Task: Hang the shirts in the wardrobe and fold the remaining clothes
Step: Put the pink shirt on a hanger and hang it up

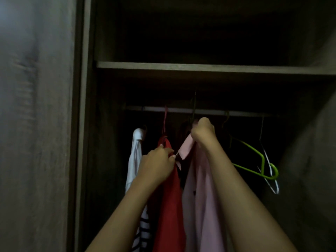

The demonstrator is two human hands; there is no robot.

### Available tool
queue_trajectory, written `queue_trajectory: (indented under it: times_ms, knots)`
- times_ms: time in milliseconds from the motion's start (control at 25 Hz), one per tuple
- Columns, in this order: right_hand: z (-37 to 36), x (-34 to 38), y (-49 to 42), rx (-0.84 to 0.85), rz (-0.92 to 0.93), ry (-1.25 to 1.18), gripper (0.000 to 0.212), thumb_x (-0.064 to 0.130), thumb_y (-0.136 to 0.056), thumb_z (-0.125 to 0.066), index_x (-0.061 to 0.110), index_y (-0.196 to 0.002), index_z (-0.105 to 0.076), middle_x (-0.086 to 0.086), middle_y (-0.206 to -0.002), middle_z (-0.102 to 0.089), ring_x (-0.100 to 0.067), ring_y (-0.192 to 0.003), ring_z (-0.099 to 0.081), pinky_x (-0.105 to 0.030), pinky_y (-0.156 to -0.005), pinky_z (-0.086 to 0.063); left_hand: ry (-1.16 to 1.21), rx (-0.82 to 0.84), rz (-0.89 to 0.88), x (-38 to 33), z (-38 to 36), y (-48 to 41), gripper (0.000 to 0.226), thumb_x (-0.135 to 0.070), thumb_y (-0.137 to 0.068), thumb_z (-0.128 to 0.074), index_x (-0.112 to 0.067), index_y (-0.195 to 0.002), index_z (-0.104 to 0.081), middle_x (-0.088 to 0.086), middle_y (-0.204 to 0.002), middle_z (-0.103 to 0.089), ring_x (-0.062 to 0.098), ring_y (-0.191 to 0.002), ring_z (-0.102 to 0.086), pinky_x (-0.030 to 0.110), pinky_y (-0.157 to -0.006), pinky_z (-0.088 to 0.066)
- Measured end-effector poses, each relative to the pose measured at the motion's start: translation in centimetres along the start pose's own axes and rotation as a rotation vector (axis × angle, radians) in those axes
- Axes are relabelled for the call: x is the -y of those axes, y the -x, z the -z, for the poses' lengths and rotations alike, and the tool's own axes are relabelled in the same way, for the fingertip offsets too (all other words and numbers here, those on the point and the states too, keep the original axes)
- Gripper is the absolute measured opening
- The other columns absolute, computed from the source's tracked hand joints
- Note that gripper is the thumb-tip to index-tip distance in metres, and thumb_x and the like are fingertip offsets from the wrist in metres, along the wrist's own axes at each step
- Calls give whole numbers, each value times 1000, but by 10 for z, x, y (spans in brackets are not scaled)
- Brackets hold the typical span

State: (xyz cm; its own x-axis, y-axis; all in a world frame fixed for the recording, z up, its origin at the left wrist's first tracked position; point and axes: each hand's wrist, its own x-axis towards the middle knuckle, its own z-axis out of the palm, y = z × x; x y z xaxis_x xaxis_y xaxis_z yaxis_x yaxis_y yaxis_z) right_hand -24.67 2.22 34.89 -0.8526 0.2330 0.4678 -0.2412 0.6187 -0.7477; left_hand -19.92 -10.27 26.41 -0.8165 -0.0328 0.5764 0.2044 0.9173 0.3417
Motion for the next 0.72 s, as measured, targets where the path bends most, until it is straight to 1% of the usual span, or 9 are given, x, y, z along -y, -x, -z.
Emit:
queue_trajectory:
  times_ms: [80, 160, 240, 320, 400, 560, 640, 720]
  knots:
    - [-5, 7, -15, 22, 13, 30, 29, 0, -91, -46, 0, -118, -56, -20, -121, -59, -35, -112, -57, -34, -85, -48, -5, 2, 8, 4, 3, -4, 36, -36, -94, -41, -27, -126, -55, 4, -126, -60, 25, -118, -54, 43, -94, -45]
    - [-8, 12, -26, 58, 19, 48, 30, 1, -91, -48, 0, -120, -56, -20, -123, -58, -34, -114, -57, -32, -85, -48, 24, -15, 7, 9, 6, -8, 36, -37, -94, -41, -27, -126, -54, 3, -121, -64, 23, -113, -57, 41, -92, -47]
    - [-12, 15, -34, 92, 11, 58, 31, 2, -91, -50, 1, -122, -55, -20, -125, -58, -33, -115, -56, -31, -84, -47, 53, -45, -8, 12, 8, -11, 37, -36, -94, -42, -27, -127, -54, 1, -122, -63, 21, -114, -56, 40, -94, -47]
    - [-18, 14, -38, 118, -1, 59, 30, 2, -92, -50, 0, -122, -55, -19, -125, -58, -33, -115, -57, -30, -80, -46, 50, -61, -14, 17, 10, -13, 37, -36, -95, -41, -26, -129, -53, 0, -125, -62, 20, -117, -55, 41, -95, -46]
    - [-25, 11, -40, 128, -4, 62, 29, 1, -92, -48, -1, -120, -55, -20, -123, -58, -33, -113, -57, -28, -75, -44, 58, -65, -16, 20, 12, -17, 38, -36, -95, -42, -26, -129, -52, 0, -128, -60, 20, -119, -53, 41, -97, -45]
    - [-33, 11, -42, 127, -35, 57, 25, 3, -93, -48, -2, -116, -57, -19, -119, -60, -33, -110, -59, -29, -73, -44, 51, -89, -33, 25, 19, -27, 39, -34, -95, -43, -23, -131, -51, 2, -131, -58, 21, -122, -51, 38, -99, -43]
    - [-31, 14, -40, 90, -41, 64, 25, 6, -93, -48, -2, -115, -58, -20, -120, -60, -34, -111, -59, -30, -76, -46, 58, -118, -47, 26, 23, -29, 38, -31, -94, -45, -20, -130, -53, 3, -132, -57, 21, -124, -50, 35, -100, -41]
    - [-27, 13, -32, 14, -27, 100, 29, 9, -93, -48, 1, -119, -57, -22, -124, -57, -36, -119, -52, -36, -89, -46, 94, -151, -80, 25, 26, -24, 36, -29, -94, -47, -19, -128, -55, 2, -134, -56, 18, -126, -48, 32, -103, -39]
